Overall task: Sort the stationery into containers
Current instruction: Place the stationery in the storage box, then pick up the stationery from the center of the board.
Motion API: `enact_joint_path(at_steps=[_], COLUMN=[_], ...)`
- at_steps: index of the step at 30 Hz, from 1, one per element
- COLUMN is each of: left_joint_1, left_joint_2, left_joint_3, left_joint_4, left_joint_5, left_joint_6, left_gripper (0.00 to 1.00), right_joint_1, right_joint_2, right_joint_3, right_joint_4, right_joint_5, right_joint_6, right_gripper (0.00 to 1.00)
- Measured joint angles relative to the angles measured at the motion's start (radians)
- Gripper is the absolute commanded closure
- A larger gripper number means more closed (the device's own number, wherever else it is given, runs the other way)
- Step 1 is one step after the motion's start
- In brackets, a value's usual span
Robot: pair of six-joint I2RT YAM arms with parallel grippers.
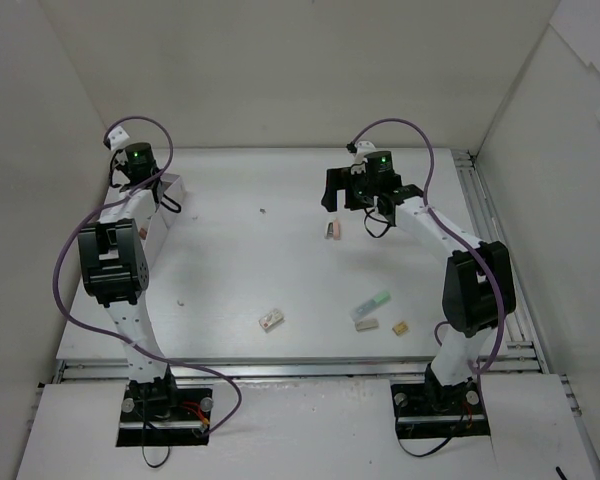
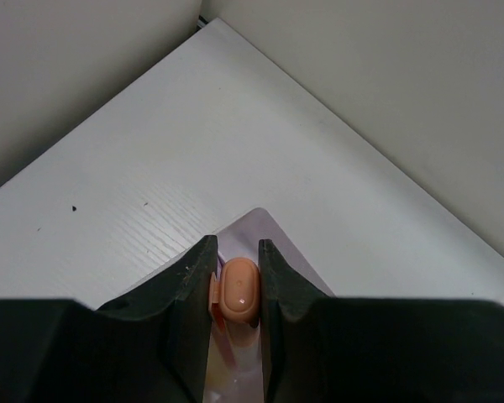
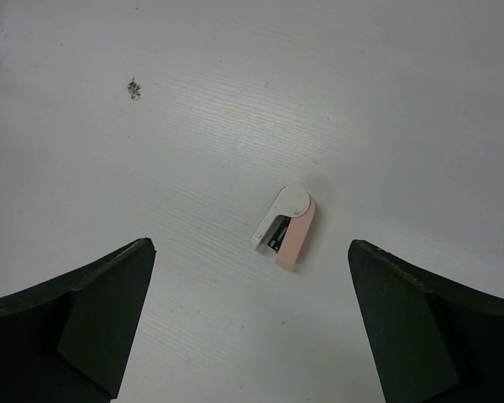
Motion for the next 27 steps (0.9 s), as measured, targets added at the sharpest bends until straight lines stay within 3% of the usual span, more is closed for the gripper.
enact_joint_path(at_steps=[4,5,7,8,11,27], left_joint_1=[-0.006,-0.007,-0.008,-0.008,-0.012,-0.018], left_joint_2=[-0.005,-0.009,-0.02,-0.027,-0.051,-0.171], left_joint_3=[-0.008,-0.014,-0.028,-0.035,-0.053,-0.065], left_joint_4=[-0.014,-0.017,-0.019,-0.019,-0.02,-0.05], left_joint_5=[-0.023,-0.032,-0.044,-0.045,-0.048,-0.014], left_joint_6=[-0.013,-0.014,-0.018,-0.024,-0.031,0.009], left_gripper=[0.74,0.64,0.55,0.43,0.33,0.0], right_joint_1=[0.0,0.0,0.0,0.0,0.0,0.0], right_joint_2=[0.0,0.0,0.0,-0.001,-0.002,-0.063], right_joint_3=[0.0,0.0,-0.001,-0.003,-0.009,-0.055], right_joint_4=[-0.002,-0.002,-0.005,-0.006,-0.007,-0.013], right_joint_5=[0.0,0.0,0.001,0.001,0.001,0.012], right_joint_6=[-0.005,-0.007,-0.012,-0.014,-0.019,-0.017], right_gripper=[0.02,0.02,0.02,0.02,0.02,0.02])
